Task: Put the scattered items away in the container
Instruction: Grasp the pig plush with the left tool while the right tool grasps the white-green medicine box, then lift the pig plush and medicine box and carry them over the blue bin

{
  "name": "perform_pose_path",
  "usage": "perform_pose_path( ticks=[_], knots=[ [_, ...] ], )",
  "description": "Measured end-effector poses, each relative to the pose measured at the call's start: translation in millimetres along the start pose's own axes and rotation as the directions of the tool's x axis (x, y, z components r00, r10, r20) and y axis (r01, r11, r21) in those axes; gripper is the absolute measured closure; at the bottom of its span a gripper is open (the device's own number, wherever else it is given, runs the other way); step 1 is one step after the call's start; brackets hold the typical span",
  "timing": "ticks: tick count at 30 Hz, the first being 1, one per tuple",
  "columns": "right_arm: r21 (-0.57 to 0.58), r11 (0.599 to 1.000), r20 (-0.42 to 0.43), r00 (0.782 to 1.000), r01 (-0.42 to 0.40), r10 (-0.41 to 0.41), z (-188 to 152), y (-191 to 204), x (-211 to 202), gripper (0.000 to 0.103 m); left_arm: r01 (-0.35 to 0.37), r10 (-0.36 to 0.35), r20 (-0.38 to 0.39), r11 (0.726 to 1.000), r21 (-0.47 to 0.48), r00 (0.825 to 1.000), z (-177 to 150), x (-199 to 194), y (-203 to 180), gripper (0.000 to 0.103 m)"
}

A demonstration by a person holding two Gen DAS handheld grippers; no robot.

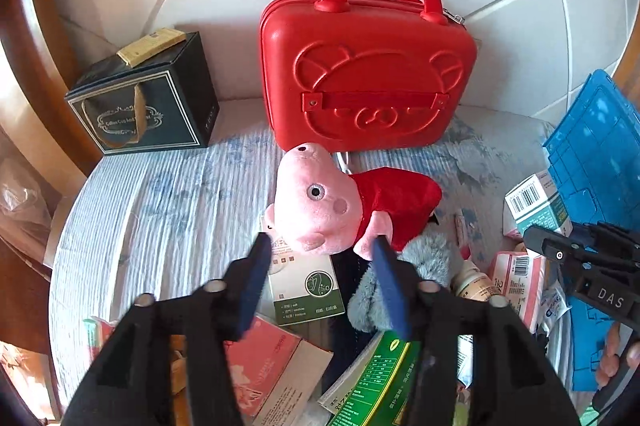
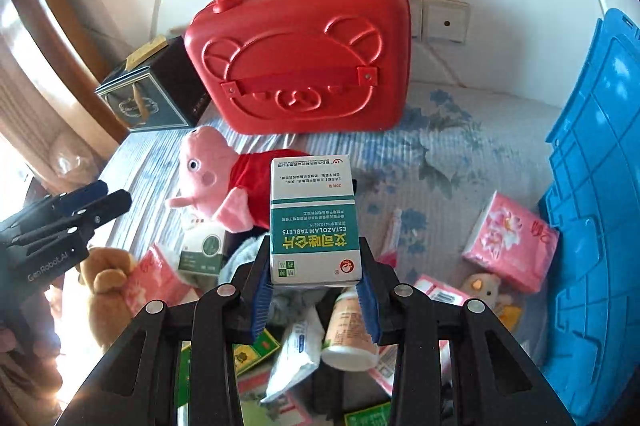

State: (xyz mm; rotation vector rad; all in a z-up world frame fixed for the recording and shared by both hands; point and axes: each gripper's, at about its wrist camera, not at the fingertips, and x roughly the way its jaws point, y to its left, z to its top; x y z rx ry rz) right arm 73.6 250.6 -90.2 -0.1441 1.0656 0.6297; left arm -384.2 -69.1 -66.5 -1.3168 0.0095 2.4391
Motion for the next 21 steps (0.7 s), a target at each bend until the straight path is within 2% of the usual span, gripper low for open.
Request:
perform_pose_path(
  ticks=[7,12,15,16,21],
  knots=[
    [-0.001,1.0,-0.035,0.999,-0.01,0.01,9.4,-3.7,36.5,0.066,0.038,-0.04,-0.027,0.997,-0.071,0.999,14.3,56.1,16.0,0.036],
    [-0.011,1.0,-0.046,0.999,-0.026,0.025,23.9,-10.4,70.4,0.066,-0.007,0.0,-0.057,0.993,-0.115,0.998,49.5,113.1,24.0,0.036],
    [-0.036,0.998,-0.051,0.997,-0.058,0.056,30.5,-10.3,90.3,0.066,0.046,-0.065,-0.137,0.989,-0.139,0.988,52.2,154.8,23.7,0.035],
    [-0.041,0.998,-0.053,0.997,-0.057,0.055,31.6,-9.2,96.9,0.066,0.055,-0.072,-0.139,0.991,-0.123,0.988,48.3,162.0,19.8,0.035],
    [-0.058,0.996,-0.078,0.995,-0.065,0.06,29.5,-5.5,114.6,0.066,0.039,-0.041,-0.049,0.998,-0.04,0.998,35.4,142.9,-1.4,0.051]
  ],
)
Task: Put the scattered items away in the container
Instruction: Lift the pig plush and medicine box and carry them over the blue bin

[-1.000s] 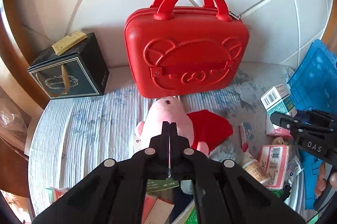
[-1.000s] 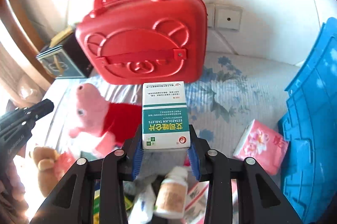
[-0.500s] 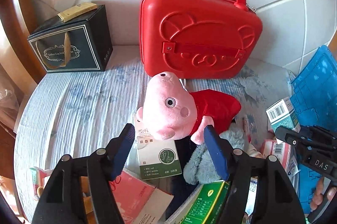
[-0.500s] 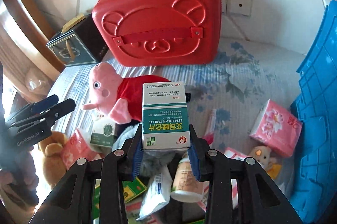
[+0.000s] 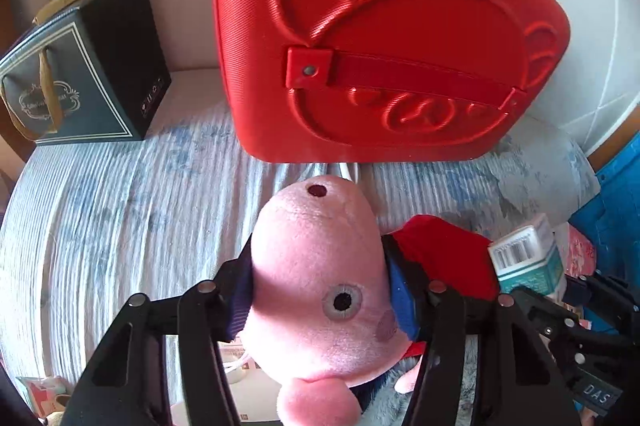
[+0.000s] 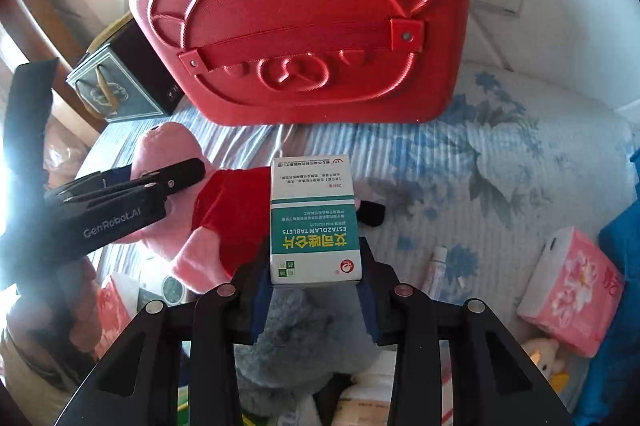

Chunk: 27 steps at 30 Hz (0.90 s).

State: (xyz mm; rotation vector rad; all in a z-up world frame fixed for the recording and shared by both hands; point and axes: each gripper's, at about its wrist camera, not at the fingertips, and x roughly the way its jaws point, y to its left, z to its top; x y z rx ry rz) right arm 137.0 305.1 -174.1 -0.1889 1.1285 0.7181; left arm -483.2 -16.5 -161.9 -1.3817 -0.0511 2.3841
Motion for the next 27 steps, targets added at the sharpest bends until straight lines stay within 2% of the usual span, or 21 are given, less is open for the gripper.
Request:
perform_pose_path(
  ticks=[4,7,15,22,27],
  knots=[
    [-0.013,1.0,0.021,1.0,-0.009,0.009,-3.1,1.2,-15.1,0.066,-0.043,0.04,0.092,0.999,0.031,0.995,-3.9,-35.2,-15.1,0.055],
    [-0.043,0.999,0.062,0.998,-0.008,0.01,-4.7,6.3,-39.1,0.066,-0.102,0.087,0.175,0.991,0.081,0.981,-4.6,-69.9,-31.0,0.055],
    [-0.08,0.997,0.194,0.981,0.009,0.006,-12.2,26.8,-124.1,0.066,-0.134,0.109,0.267,0.988,0.08,0.958,-12.7,-167.2,-51.3,0.055],
    [-0.135,0.991,0.302,0.953,0.01,0.031,-38.9,51.7,-211.9,0.066,-0.176,0.143,0.384,0.983,0.052,0.912,-45.2,-276.6,-68.8,0.055],
    [-0.226,0.974,0.361,0.929,0.008,0.076,-67.7,60.4,-267.3,0.066,-0.222,0.193,0.435,0.975,0.015,0.879,-78.5,-332.6,-86.5,0.055]
  ],
)
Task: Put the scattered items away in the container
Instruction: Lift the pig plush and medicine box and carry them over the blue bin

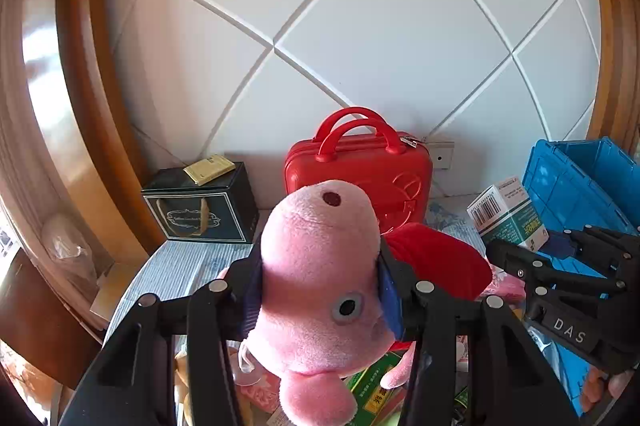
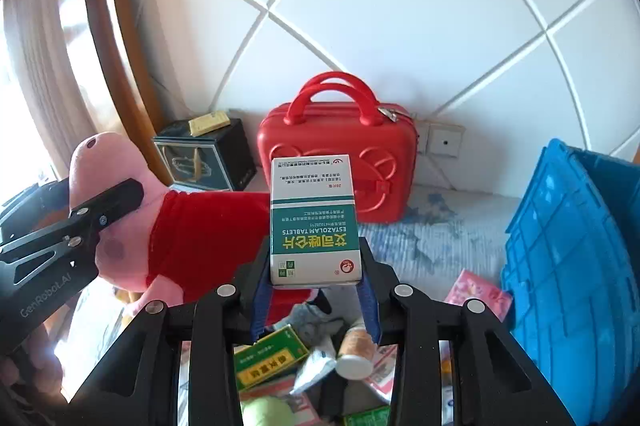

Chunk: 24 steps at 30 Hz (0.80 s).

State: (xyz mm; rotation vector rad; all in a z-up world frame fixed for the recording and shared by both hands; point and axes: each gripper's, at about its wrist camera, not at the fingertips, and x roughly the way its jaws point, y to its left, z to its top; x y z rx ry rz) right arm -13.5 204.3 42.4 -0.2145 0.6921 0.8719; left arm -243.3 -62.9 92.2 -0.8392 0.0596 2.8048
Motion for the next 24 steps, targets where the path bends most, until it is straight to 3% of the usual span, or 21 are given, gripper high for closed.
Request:
perform_pose_path(
  ticks=[7,14,24],
  knots=[
    [-0.059,0.998,0.061,0.998,0.024,-0.02,-17.4,-2.6,-75.5,0.066,-0.018,0.019,0.041,0.999,-0.029,0.999,-12.3,-64.4,-20.3,0.055],
    [-0.008,0.991,0.107,0.985,0.136,-0.134,-37.0,-36.1,-154.8,0.066,0.108,-0.109,0.107,0.994,0.012,0.988,-9.6,-115.4,-65.7,0.055],
    [0.085,0.959,0.153,0.947,0.271,-0.281,-70.1,-139.1,-258.1,0.066,0.24,-0.257,0.198,0.965,0.107,0.946,15.7,-183.8,-184.3,0.055]
  ],
)
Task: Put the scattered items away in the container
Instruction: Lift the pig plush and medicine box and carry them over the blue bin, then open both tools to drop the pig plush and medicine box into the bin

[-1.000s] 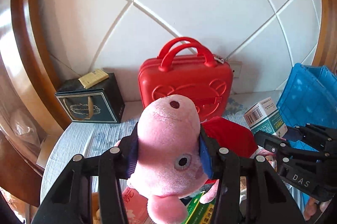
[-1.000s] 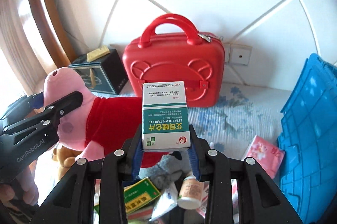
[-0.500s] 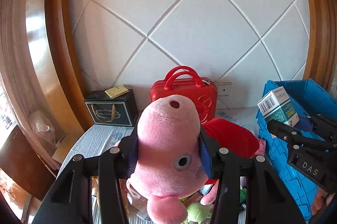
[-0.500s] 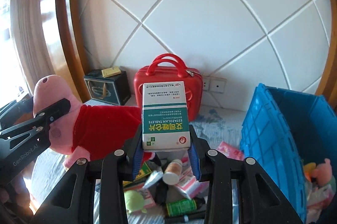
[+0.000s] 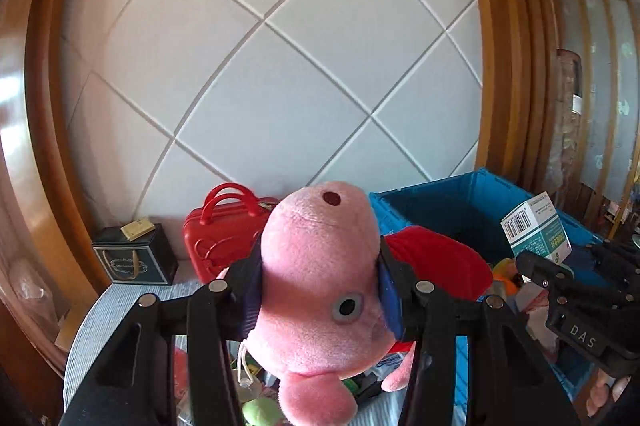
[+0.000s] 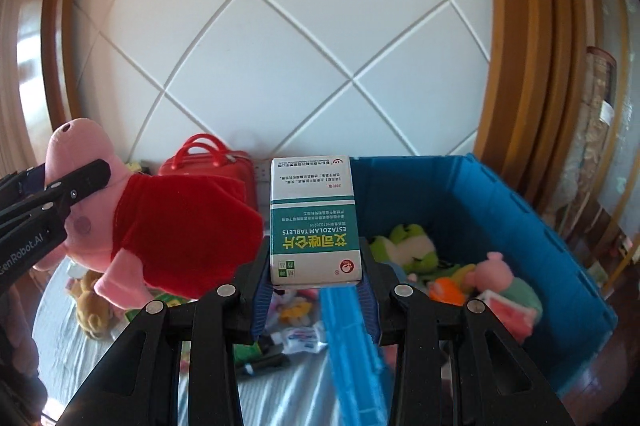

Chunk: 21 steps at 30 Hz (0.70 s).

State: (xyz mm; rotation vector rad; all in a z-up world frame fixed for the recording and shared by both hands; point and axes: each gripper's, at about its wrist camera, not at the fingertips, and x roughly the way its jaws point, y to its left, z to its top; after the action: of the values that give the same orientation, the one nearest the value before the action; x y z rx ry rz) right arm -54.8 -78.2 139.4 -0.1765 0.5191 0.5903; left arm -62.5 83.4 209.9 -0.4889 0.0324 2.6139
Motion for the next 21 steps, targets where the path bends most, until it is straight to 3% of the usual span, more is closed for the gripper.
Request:
perform_pose_path(
  ticks=[4,7,9,12,14,17,19,21],
  knots=[
    [0.017,0.999,0.005,0.999,0.051,-0.051,-1.8,-74.6,-12.6,0.066,0.063,-0.063,0.021,0.998,-0.007,0.998,19.6,4.4,-66.3,0.055],
    [0.001,0.999,-0.012,0.999,0.045,-0.045,-8.6,-134.2,-8.9,0.066,0.079,-0.079,0.022,0.997,-0.019,0.997,25.2,16.5,-120.1,0.055],
    [-0.005,0.999,-0.04,0.998,0.051,-0.051,-15.0,-174.2,0.5,0.066,0.062,-0.062,-0.01,0.998,-0.01,0.998,22.2,32.7,-161.2,0.055],
    [-0.036,0.998,-0.105,0.993,0.046,-0.049,-25.1,-226.2,21.7,0.066,0.043,-0.043,-0.118,0.999,-0.001,0.992,6.5,68.4,-211.2,0.055],
    [-0.051,0.998,-0.151,0.987,0.04,-0.047,-34.4,-255.2,31.7,0.066,0.031,-0.029,-0.212,0.999,0.007,0.977,-8.0,83.2,-244.6,0.055],
    [-0.077,0.997,-0.229,0.973,0.002,-0.019,-50.9,-283.4,51.4,0.066,0.025,-0.016,-0.354,0.999,0.02,0.935,-36.2,107.4,-274.1,0.054],
    [-0.097,0.995,-0.278,0.96,-0.034,0.006,-66.5,-294.5,60.9,0.066,0.014,0.004,-0.398,0.999,0.041,0.918,-54.4,110.1,-285.3,0.052],
    [-0.11,0.991,-0.313,0.949,-0.076,0.038,-82.9,-302.3,64.0,0.066,0.005,0.023,-0.404,0.998,0.068,0.914,-61.5,101.8,-295.2,0.051]
  ],
)
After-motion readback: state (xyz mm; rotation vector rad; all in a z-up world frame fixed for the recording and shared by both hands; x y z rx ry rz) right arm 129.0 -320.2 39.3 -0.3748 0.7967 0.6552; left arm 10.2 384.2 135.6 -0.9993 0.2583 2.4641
